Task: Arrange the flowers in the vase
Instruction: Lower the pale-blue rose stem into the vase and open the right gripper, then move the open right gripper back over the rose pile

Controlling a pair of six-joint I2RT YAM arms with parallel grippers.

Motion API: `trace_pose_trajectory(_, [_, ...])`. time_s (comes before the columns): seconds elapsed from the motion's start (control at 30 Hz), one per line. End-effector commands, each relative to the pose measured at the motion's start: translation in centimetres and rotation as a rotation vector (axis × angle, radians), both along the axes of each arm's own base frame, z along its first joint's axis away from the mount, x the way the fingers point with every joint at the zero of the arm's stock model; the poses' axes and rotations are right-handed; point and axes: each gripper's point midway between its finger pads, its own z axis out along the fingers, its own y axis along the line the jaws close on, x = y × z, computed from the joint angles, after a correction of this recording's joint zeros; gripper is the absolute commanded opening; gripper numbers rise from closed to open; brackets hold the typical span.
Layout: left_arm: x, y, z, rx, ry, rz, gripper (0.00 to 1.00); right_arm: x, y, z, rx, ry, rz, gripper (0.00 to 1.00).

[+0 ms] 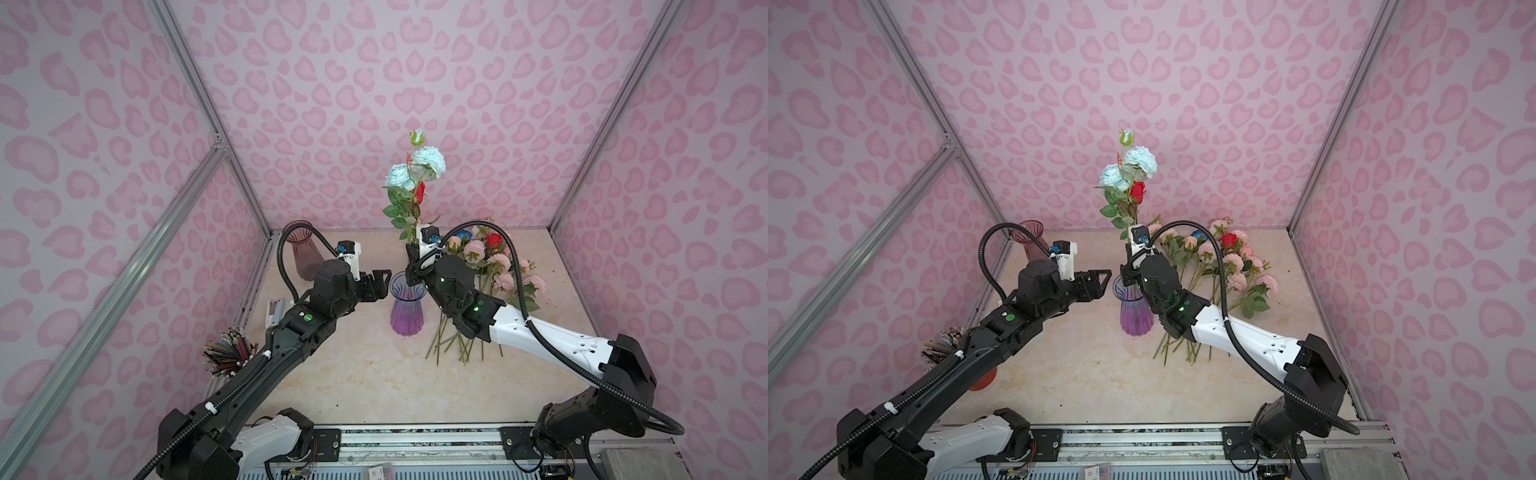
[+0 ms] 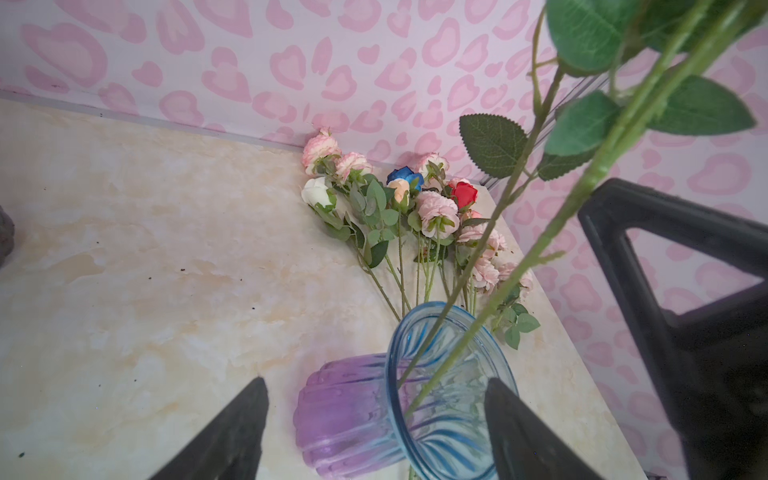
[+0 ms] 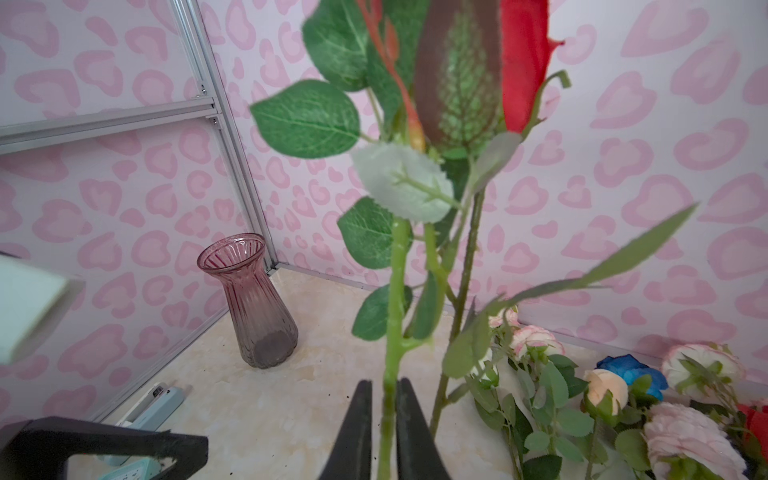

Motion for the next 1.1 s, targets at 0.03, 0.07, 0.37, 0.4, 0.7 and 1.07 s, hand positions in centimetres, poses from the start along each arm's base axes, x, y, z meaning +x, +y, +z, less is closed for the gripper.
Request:
trace_pose_trajectory(0.03, [0.2, -0.5, 0.2, -0.010, 0.003, -0.017, 0.82, 0.0, -0.1, -0.4, 0.005, 0.005, -0.003, 0.15])
trace_pose_trajectory(0.07, [0.2, -0.5, 0.1, -0.008, 0.006, -0.017, 0.82, -0.1, -0.1, -0.4, 0.006, 0.004, -0.001, 0.15])
trace_pose_trajectory(0.37, [0.2, -0.5, 0.0, -0.004, 0.003, -0.020, 0.82, -1.2, -0.8, -0.4, 0.028, 0.009, 0.006, 0.16])
trace_pose_trajectory(0.4, [0.2, -0.5, 0.2, -0.005, 0.000, -0.020, 0.82, -1.3, -0.8, -0.3, 0.029, 0.009, 0.008, 0.16])
trace_pose_trajectory(0.7, [-0.9, 5.7, 4.9, 0.051, -0.175, 0.232, 0.84, -4.6, -4.2, 4.6, 0.083, -0.034, -0.024, 0.19])
trace_pose_trajectory(1.07, [-3.0, 12.4, 7.7, -0.029, -0.275, 0.544, 0.89, 2.3, -16.9, -7.5, 0.247, 0.434, -0.304, 0.29])
